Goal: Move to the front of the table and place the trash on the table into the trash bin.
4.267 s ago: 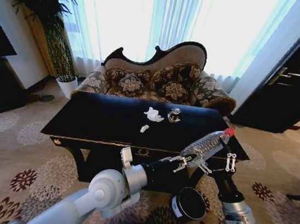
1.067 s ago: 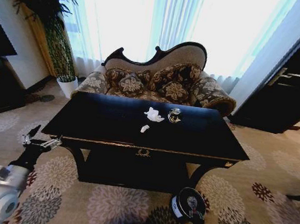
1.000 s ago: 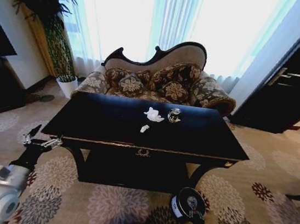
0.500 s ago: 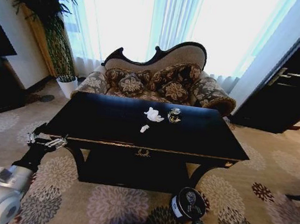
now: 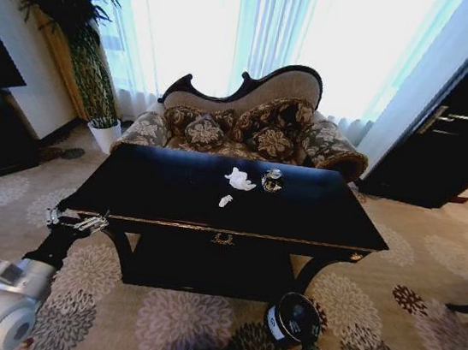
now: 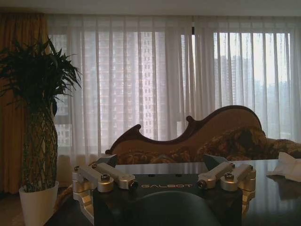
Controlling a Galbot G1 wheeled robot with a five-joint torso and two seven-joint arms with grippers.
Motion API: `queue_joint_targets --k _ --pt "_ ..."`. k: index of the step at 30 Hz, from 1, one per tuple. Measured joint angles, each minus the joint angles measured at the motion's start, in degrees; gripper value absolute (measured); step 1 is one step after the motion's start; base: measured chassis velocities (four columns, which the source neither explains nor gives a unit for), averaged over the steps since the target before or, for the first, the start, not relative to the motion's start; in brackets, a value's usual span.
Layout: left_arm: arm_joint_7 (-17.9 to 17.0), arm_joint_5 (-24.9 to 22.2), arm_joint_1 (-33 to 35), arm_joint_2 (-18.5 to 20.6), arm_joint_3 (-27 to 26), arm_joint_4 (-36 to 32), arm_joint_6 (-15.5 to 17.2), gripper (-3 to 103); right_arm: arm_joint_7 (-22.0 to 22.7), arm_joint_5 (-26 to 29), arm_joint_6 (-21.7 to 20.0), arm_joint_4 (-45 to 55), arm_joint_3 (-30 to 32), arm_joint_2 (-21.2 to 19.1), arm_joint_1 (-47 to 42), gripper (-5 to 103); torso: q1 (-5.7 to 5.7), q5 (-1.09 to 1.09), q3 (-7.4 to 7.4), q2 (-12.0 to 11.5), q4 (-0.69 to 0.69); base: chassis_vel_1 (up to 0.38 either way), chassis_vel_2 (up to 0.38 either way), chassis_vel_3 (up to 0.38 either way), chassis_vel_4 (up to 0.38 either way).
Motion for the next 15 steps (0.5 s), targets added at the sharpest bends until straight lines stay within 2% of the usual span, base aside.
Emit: queue_joint_targets --k 2,5,12,15 --pt "-0.01 0.00 0.02 -0.03 -0.02 -0.06 -0.03 100 0.00 0.09 -0.09 0.29 0.01 0.05 -0.18 85 0.00 0.00 0.00 0.00 0.00 0.000 0.000 0.000 0.000" --pt "-0.02 -0.03 0.02 -0.14 -0.08 -0.18 -0.06 100 -0.01 0.85 -0.47 2.49 0.15 0.38 -2.02 98 0.00 0.00 0.00 0.00 0.00 0.000 0.000 0.000 0.000" --pt "-0.06 0.89 0.29 -0.46 0.06 -0.12 0.05 100 -0.72 3.39 -0.92 9.97 0.94 1.61 -7.57 100 0.00 -0.01 0.00 0.00 -0.01 0.000 0.000 0.000 0.000" --pt "-0.07 1.32 0.78 -0.62 -0.48 -0.09 -0.12 100 -1.47 4.83 -0.72 16.56 2.00 2.99 -11.77 100 0.00 0.00 0.00 0.00 0.00 0.000 0.000 0.000 0.000"
